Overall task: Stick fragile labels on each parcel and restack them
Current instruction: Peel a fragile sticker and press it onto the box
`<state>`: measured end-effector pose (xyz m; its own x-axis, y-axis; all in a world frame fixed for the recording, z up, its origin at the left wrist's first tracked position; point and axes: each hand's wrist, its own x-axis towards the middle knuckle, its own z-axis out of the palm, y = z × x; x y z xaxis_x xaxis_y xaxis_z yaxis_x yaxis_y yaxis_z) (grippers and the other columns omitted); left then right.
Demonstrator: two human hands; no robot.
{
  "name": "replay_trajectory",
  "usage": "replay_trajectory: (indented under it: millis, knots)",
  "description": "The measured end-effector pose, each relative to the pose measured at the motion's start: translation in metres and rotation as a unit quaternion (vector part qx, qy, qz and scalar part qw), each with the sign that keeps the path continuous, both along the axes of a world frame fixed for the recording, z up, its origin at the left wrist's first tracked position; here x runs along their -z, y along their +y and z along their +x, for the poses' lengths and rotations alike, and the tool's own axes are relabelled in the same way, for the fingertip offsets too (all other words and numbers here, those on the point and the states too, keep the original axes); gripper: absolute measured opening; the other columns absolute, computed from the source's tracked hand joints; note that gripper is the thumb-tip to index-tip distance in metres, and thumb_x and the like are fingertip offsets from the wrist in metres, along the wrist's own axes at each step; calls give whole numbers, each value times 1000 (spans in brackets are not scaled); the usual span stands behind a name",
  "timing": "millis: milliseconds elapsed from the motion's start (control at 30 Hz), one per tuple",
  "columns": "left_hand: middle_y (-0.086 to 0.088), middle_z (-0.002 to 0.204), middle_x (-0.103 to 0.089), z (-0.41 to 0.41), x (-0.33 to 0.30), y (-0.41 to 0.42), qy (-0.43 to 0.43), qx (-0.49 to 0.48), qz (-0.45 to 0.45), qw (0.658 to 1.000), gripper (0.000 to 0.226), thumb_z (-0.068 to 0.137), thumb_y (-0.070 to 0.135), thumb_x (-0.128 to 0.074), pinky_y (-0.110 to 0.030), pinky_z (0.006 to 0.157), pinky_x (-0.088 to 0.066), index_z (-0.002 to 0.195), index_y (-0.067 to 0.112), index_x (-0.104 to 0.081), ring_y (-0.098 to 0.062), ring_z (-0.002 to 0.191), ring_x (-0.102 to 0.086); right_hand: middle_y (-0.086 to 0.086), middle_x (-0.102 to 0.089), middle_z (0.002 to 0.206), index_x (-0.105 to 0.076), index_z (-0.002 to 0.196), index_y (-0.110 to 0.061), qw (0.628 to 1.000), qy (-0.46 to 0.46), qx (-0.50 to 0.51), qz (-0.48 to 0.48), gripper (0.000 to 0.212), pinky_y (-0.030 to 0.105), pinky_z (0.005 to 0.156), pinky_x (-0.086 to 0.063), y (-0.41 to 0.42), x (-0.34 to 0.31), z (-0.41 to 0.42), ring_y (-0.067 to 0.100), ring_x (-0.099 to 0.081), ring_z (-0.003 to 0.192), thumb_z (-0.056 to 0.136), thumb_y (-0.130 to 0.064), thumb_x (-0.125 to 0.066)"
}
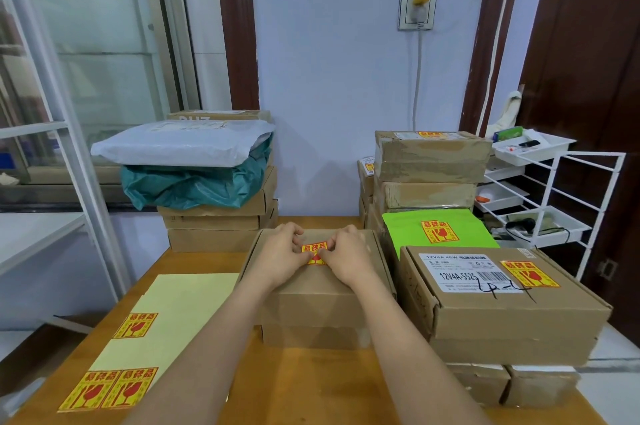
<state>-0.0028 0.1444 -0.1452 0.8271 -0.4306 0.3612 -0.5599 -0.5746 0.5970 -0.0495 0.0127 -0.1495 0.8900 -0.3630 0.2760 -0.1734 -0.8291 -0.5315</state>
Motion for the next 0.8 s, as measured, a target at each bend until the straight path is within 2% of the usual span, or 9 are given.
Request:
replay_trajectory:
  millis: [33,67,133,233,333,500,667,800]
  knots:
    - [3,103,-51,0,0,0,-5,-3,6,1000,43,82,18,-71,-9,62,-37,120,11,-52,-6,84,-50,8,-48,122,-60,90,-18,1000,-2,0,-2,14,35,99,-36,0,1,1,27,-42,119,89,-31,-61]
    - [2,108,-50,0,0,0,-8,-4,11,1000,44,82,19,-71,-9,66,-37,121,12,-51,-7,90,-49,8,-48,122,-61,101,-13,1000,-4,3,-6,22,35,99,-37,0,2,2,26,-42,120,89,-31,-61]
    - [0,115,-50,0,0,0,-10,-1,14,1000,44,84,18,-69,-14,77,-39,123,11,-51,-9,96,-48,8,-49,123,-58,112,-9,1000,-19,15,-7,33,36,100,-37,0,4,3,26,-42,120,89,-31,-62]
    - [-3,122,-49,-1,0,1,-16,4,20,1000,41,88,14,-64,-17,84,-39,126,10,-50,-8,99,-46,8,-51,124,-55,115,-8,999,-33,29,-12,30,36,99,-38,0,5,4,26,-43,119,91,-25,-59]
    - [-5,126,-49,1,1,1,-23,-1,24,999,38,90,10,-59,-16,85,-38,127,10,-49,-7,99,-46,8,-51,124,-54,115,-9,999,-33,35,-14,28,36,99,-37,0,4,3,26,-42,119,92,-24,-56]
    - [-6,128,-49,2,1,1,-17,-13,24,999,39,89,11,-60,-18,86,-38,127,9,-49,-13,106,-50,6,-46,130,-51,124,-12,1000,10,10,-28,47,38,102,-34,0,2,1,27,-36,126,87,-41,-59]
    - [-7,130,-49,3,0,0,1,-17,24,1000,46,86,17,-64,-21,90,-38,128,8,-49,-18,114,-50,5,-48,129,-50,126,-17,999,28,-30,12,54,35,102,-31,-1,1,-1,27,-33,125,83,-46,-64]
    - [-6,130,-48,3,0,-2,5,-14,38,999,52,85,26,-68,-23,93,-38,130,9,-47,-18,116,-48,5,-49,131,-47,131,-19,995,46,-68,58,56,32,103,-30,-7,-2,-3,25,-31,125,83,-38,-68]
